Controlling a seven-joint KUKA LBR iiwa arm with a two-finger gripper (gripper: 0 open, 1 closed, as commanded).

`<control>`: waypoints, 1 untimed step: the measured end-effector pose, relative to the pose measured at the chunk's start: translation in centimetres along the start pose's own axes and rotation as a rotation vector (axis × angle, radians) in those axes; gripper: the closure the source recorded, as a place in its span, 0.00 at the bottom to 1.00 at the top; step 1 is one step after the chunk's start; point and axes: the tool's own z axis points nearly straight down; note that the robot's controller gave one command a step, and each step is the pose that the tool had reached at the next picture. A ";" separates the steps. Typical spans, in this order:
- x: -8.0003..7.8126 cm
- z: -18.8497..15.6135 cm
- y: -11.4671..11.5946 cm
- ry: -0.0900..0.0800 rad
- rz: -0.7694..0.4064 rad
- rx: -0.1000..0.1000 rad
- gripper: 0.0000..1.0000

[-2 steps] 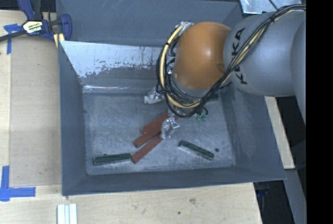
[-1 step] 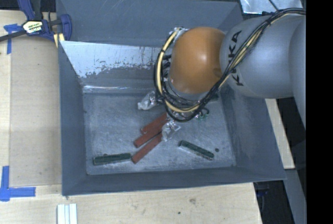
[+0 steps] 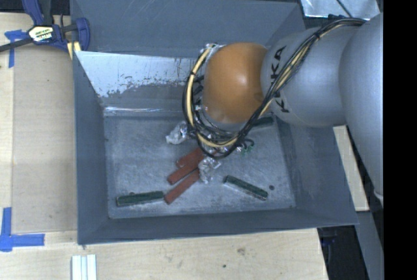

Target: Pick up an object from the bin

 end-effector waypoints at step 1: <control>-0.2 -0.6 -0.1 -0.029 0.003 0.001 1.00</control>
Offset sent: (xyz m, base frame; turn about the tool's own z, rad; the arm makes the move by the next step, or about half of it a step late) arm 0.0000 0.0000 0.0000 0.0000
